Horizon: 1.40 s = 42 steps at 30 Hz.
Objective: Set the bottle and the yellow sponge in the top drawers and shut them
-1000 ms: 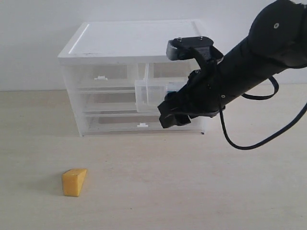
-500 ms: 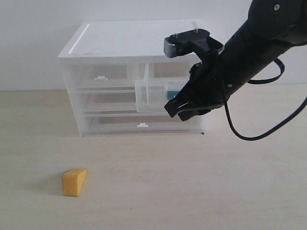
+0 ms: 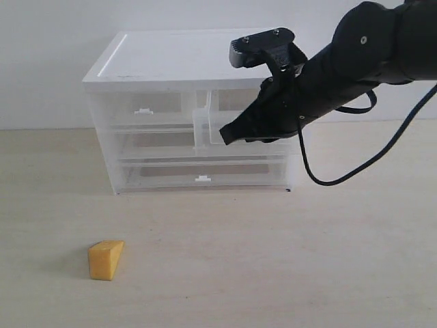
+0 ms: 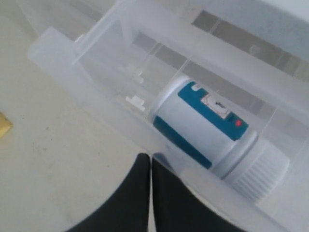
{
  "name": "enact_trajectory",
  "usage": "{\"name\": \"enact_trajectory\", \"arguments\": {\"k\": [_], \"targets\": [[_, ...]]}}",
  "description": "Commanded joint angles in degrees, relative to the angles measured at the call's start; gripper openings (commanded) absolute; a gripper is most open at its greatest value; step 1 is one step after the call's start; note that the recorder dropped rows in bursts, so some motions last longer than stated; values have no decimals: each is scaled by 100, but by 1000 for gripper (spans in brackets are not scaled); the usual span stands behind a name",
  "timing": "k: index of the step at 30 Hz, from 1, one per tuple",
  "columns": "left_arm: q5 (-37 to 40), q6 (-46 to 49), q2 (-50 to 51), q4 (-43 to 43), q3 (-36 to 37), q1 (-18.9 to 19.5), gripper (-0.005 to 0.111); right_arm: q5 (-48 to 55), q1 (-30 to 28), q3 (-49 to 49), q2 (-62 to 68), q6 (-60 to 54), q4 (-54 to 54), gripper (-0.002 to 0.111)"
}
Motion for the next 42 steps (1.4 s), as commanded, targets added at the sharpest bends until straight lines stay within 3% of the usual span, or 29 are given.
{"name": "enact_trajectory", "arguments": {"k": [1,11,21,30,36,42], "targets": [[0,21,-17,-41,20,20,4,-932,-8,-41,130,12,-83,0],[0,21,-17,-41,20,20,4,-2221,-8,-41,223,-6,-83,0],[0,21,-17,-41,20,20,4,-2388,-8,-41,184,-6,-83,0],[0,21,-17,-41,20,20,4,-289,-170,-41,-511,-541,-786,0],[0,21,-17,-41,20,20,4,1508,-1110,-41,-897,358,-1477,0],[0,21,-17,-41,20,20,4,2412,-2059,-41,-1275,1424,-2251,0]]}}
